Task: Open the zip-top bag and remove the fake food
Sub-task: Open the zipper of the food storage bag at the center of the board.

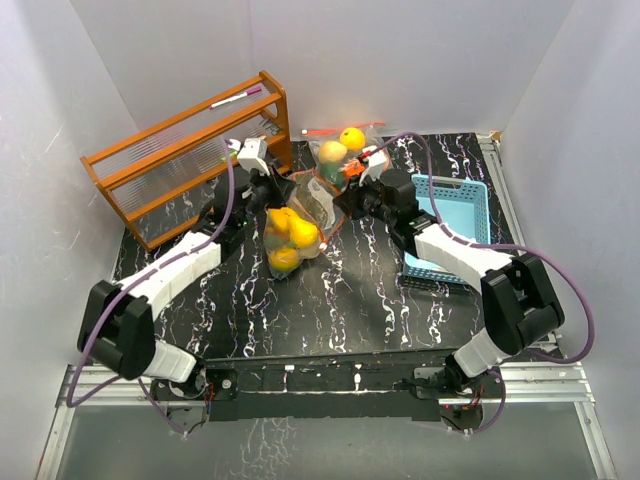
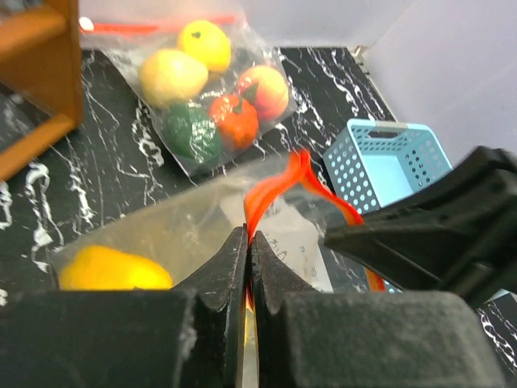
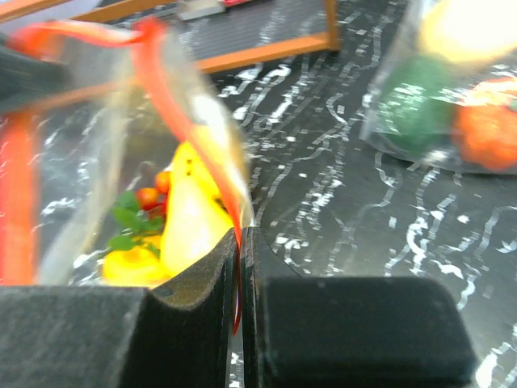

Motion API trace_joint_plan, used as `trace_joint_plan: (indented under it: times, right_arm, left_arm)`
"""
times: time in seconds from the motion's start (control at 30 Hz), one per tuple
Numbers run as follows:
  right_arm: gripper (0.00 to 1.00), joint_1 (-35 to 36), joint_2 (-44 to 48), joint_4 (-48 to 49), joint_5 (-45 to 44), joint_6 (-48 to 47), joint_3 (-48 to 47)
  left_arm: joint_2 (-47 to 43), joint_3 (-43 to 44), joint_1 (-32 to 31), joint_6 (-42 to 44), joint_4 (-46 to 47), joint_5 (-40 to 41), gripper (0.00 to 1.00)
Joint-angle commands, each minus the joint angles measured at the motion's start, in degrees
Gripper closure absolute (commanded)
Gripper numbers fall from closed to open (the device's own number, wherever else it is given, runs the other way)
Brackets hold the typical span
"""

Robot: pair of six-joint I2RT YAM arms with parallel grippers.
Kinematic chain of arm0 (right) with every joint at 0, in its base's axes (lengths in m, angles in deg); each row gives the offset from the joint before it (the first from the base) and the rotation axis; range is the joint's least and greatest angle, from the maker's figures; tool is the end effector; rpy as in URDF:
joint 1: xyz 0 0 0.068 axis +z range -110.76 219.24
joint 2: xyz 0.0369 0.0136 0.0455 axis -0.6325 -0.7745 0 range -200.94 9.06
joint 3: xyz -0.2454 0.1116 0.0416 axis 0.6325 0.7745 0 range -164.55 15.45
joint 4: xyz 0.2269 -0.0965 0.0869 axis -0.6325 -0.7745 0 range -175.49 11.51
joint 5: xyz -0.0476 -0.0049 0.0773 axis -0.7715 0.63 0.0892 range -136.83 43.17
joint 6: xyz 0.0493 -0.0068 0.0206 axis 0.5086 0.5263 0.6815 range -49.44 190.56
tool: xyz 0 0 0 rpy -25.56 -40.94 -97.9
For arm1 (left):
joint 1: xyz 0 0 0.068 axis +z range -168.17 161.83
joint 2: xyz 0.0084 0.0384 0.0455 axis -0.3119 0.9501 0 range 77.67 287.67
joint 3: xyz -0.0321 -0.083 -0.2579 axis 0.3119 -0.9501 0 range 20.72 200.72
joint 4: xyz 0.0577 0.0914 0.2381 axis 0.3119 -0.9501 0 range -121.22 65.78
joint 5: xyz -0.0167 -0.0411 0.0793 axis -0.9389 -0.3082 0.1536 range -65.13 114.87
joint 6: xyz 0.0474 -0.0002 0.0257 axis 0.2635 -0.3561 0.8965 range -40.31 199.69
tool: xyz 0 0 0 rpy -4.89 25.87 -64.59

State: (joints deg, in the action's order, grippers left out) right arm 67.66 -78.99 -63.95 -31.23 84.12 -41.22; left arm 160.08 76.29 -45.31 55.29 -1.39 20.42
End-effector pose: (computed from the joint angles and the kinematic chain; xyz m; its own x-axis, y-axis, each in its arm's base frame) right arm 0.3077 0.1773 0.2697 -0.4083 0.0359 -0.9122 -0.6060 0.7367 0.3002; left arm 0.3013 -0.1575 0.3105 -0.2730 -0.3229 -0.9062 0.4511 0.7891 -0.4170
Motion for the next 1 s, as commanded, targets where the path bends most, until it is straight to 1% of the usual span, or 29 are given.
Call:
trace_joint_plan:
  times: [0.0, 0.07, 0.17, 0.27, 0.3, 0.4, 0.47, 0.53, 0.57, 0.6, 0.73, 0.8, 0.87, 0.97]
  right_arm:
    - [0.93, -3.3, -1.7, -2.4, -3.6, -2.4, -3.1]
    - [0.93, -3.9, -2.6, -3.2, -4.1, -2.5, -3.6]
    - [0.92, -4.0, -2.9, -3.1, -1.5, -2.2, -3.7]
    - [0.89, -4.0, -1.0, -2.5, 0.5, -1.0, -4.0]
    - [0.83, -4.0, -0.1, -2.5, 0.7, -1.0, -4.1]
    - [0.58, -4.0, 3.5, -3.3, 0.6, -1.6, -4.3]
    - [0.52, -4.1, 6.3, -3.8, 0.7, -1.5, -4.4]
    - [0.51, -4.0, 9.4, -3.3, 1.4, -0.8, -3.9]
    - [0.51, -4.0, 10.7, -2.3, 1.8, -0.1, -3.6]
    - [0.55, -4.0, 11.5, -1.4, 2.5, 0.6, -3.4]
    - [0.77, -3.7, 9.7, -1.4, 8.5, 3.8, -6.2]
    - [0.84, -2.6, 8.1, 0.1, 9.9, 5.0, -6.6]
    - [0.87, -1.1, 6.1, 1.5, 10.0, 5.1, -6.7]
    - [0.89, -0.8, 2.6, 2.9, 8.5, 5.8, -5.4]
  left_arm:
    - [-6.5, 4.8, 0.0, 4.7, -6.9, 4.4, 1.00]
    - [-6.6, 5.8, 0.0, 5.3, -8.2, 4.7, 1.00]
    - [-4.9, 6.2, 0.0, 4.4, -8.1, 3.1, 1.00]
    - [-4.3, 3.4, -0.3, 1.2, -1.7, 1.6, 1.00]
    - [-2.9, 2.6, -0.5, 0.2, 0.3, 1.6, 1.00]
    - [-0.5, 3.0, -1.5, -0.7, 1.6, 2.1, 1.00]
    - [1.0, 3.7, -2.2, -0.6, 1.5, 2.5, 1.00]
    - [1.6, 3.7, -2.5, -0.8, 1.9, 2.7, 1.00]
    - [2.0, 3.6, -2.8, -0.9, 2.0, 2.7, 1.00]
    - [2.2, 3.6, -2.9, -1.0, 2.1, 2.9, 1.00]
    - [3.0, 4.1, -3.5, -1.6, 2.6, 2.4, 1.00]
    - [3.2, 4.4, -3.8, -1.7, 2.7, 2.2, 1.00]
    - [2.9, 4.6, -3.9, -1.9, 2.7, 1.9, 1.00]
    - [2.3, 5.0, -4.0, -2.9, 2.4, 1.1, 1.00]
